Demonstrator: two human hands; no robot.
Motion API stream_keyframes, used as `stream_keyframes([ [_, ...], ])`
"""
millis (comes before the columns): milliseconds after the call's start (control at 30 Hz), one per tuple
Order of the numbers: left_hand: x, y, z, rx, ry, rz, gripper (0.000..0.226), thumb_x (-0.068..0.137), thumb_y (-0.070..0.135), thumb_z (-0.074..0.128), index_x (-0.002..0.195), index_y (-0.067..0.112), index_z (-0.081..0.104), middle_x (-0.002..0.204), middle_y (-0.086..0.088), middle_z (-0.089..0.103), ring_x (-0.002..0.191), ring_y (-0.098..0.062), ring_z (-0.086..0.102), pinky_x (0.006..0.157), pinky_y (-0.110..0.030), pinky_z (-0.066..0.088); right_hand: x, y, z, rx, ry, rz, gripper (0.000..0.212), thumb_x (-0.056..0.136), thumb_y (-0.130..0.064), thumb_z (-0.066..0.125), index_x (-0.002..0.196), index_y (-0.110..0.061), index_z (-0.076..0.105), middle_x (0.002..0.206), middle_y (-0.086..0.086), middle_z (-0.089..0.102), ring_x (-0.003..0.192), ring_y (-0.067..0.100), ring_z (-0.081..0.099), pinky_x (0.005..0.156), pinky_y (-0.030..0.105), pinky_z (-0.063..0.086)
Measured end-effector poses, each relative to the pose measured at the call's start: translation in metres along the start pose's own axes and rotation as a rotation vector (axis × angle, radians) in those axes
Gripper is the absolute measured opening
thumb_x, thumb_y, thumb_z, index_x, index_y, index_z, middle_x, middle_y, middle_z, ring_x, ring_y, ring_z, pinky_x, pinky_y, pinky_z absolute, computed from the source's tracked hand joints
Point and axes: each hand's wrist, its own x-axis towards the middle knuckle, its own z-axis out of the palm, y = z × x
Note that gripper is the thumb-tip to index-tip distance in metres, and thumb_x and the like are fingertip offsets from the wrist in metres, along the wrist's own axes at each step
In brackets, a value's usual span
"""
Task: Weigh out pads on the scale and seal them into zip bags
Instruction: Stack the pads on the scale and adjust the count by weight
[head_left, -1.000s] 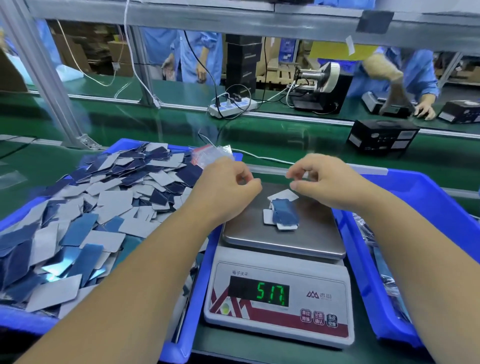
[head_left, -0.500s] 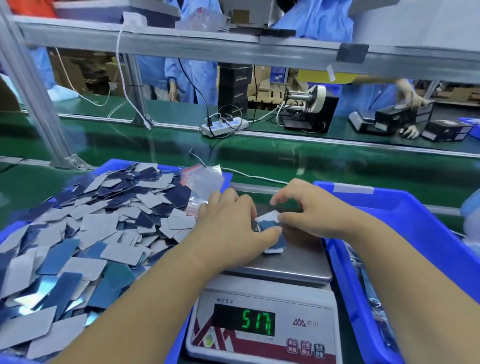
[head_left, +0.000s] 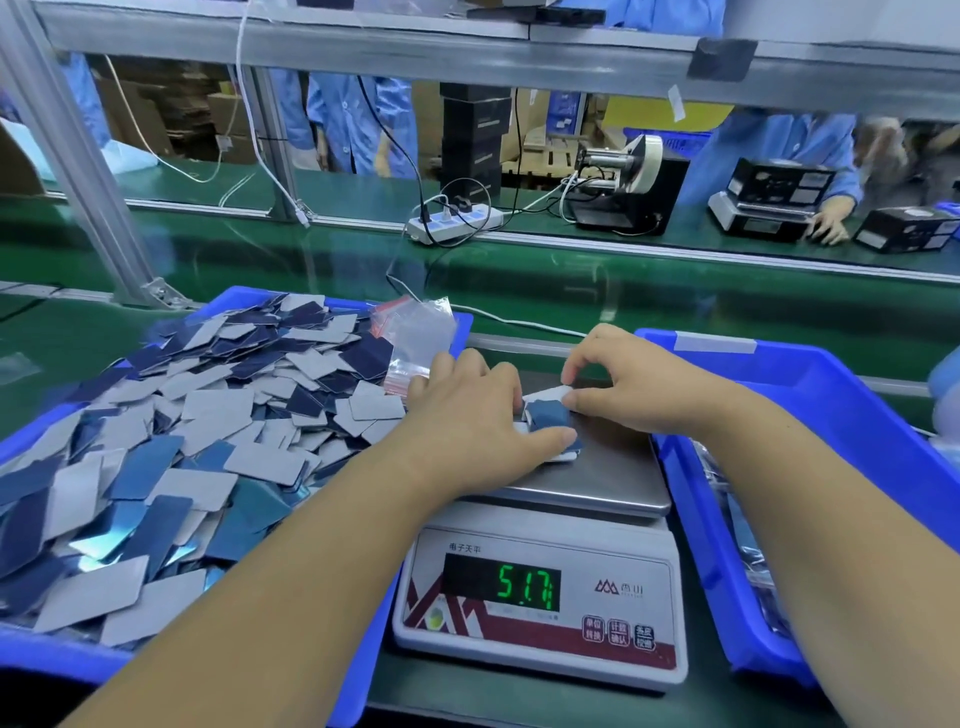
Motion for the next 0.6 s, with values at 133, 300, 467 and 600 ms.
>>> stream_keyframes([
  [133, 0.001, -0.001, 0.000, -0.041, 0.005, 0.015, 0.046, 0.077, 0.077, 0.055, 0.094, 0.035, 0.048, 0.103, 0.008, 0.041, 0.109, -0.019, 0.032, 0.085, -0.038, 0.028, -0.003, 0.003, -0.002, 0.042, 0.059, 0.008, 0.017, 0.086, -0.037, 0.073, 0.087, -0.030, 0.058, 0.088, -0.020, 0.056, 0.077, -0.009, 0.050, 0.064, 0.008, 0.036],
  [300, 0.001, -0.004, 0.001, -0.066, 0.032, 0.019, 0.046, 0.076, 0.076, 0.056, 0.093, 0.033, 0.049, 0.099, 0.011, 0.041, 0.105, -0.018, 0.033, 0.083, -0.037, 0.025, -0.008, 0.003, -0.010, 0.273, 0.234, -0.049, 0.025, 0.080, -0.014, 0.078, 0.072, -0.021, 0.056, 0.056, -0.021, 0.053, 0.051, 0.002, 0.043, 0.051, 0.011, 0.036],
  [467, 0.001, -0.007, -0.005, -0.155, 0.026, 0.015, 0.029, 0.084, 0.061, 0.056, 0.092, 0.034, 0.048, 0.095, 0.015, 0.039, 0.105, -0.017, 0.034, 0.084, -0.036, 0.029, -0.015, -0.020, -0.011, 0.237, 0.338, -0.250, 0.030, 0.074, -0.001, 0.073, 0.068, -0.023, 0.055, 0.059, -0.016, 0.052, 0.053, 0.005, 0.044, 0.053, 0.012, 0.035],
  [600, 0.004, -0.012, -0.017, -0.315, 0.139, -0.048, 0.006, 0.086, 0.029, 0.056, 0.086, 0.030, 0.051, 0.095, 0.011, 0.047, 0.106, -0.021, 0.042, 0.087, -0.039, 0.038, -0.018, -0.030, -0.007, 0.200, 0.031, -0.279, 0.020, 0.074, -0.016, 0.081, 0.074, -0.025, 0.063, 0.066, -0.012, 0.058, 0.056, 0.003, 0.047, 0.054, 0.014, 0.039],
])
